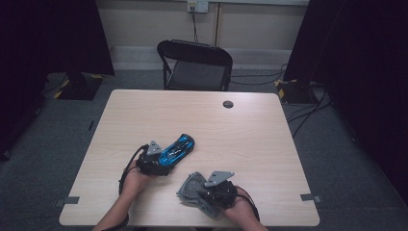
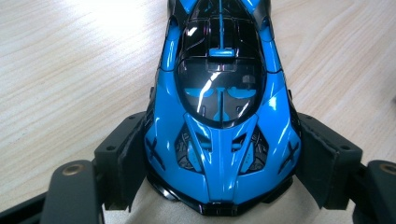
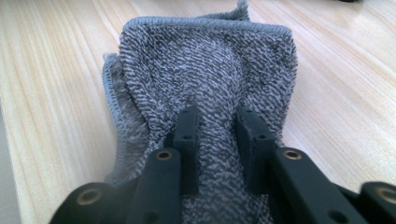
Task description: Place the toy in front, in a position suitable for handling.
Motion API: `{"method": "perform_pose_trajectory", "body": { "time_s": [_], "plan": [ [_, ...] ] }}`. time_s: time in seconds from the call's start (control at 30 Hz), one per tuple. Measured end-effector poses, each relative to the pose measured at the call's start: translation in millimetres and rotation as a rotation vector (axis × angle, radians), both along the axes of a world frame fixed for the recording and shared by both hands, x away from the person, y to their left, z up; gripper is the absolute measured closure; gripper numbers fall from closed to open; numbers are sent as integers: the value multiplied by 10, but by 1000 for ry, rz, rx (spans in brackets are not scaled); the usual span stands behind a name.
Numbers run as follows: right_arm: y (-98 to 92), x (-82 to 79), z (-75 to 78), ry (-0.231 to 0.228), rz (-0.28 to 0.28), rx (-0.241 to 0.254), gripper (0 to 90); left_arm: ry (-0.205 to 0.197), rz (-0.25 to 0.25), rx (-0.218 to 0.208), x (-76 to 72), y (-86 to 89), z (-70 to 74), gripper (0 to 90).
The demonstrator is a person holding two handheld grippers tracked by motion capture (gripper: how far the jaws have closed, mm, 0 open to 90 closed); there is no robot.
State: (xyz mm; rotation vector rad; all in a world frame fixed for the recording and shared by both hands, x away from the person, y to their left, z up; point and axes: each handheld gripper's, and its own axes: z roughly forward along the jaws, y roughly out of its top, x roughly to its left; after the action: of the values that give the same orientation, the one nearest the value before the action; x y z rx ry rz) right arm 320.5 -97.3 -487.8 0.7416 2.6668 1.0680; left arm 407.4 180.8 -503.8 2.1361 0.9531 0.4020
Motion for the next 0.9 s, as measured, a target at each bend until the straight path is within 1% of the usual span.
{"method": "perform_pose_trajectory", "body": {
  "time_s": [0.07, 0.17, 0.33, 0.4, 0.53, 0.63, 0.67, 0.8, 0.9],
  "plan": [
    [-1, 6, 2, -1, 0, -2, 747, 0, 0, 0, 0, 0, 0, 250],
    [0, 25, 8, 18, -9, 2, 761, 0, 0, 0, 1, 0, 0, 250],
    [9, 28, 15, 15, -8, -6, 769, 0, 0, 0, 1, 0, 0, 250],
    [7, 37, 19, 22, -11, -4, 777, 0, 0, 0, 1, 0, 0, 250],
    [-21, 80, 30, 53, -6, 17, 786, 0, 0, 0, 1, 0, 0, 250],
    [-32, 132, 58, 80, 3, 18, 789, 0, -1, 0, 1, 0, 0, 250],
    [-33, 146, 70, 81, -4, 16, 789, 0, 0, 0, 1, 0, 0, 249],
    [-87, 256, 113, 115, -30, 53, 792, 0, -1, 0, 1, 0, 0, 250],
    [-142, 342, 187, 127, -55, 86, 791, 0, -1, 0, 1, 0, 0, 250]
  ]
}}
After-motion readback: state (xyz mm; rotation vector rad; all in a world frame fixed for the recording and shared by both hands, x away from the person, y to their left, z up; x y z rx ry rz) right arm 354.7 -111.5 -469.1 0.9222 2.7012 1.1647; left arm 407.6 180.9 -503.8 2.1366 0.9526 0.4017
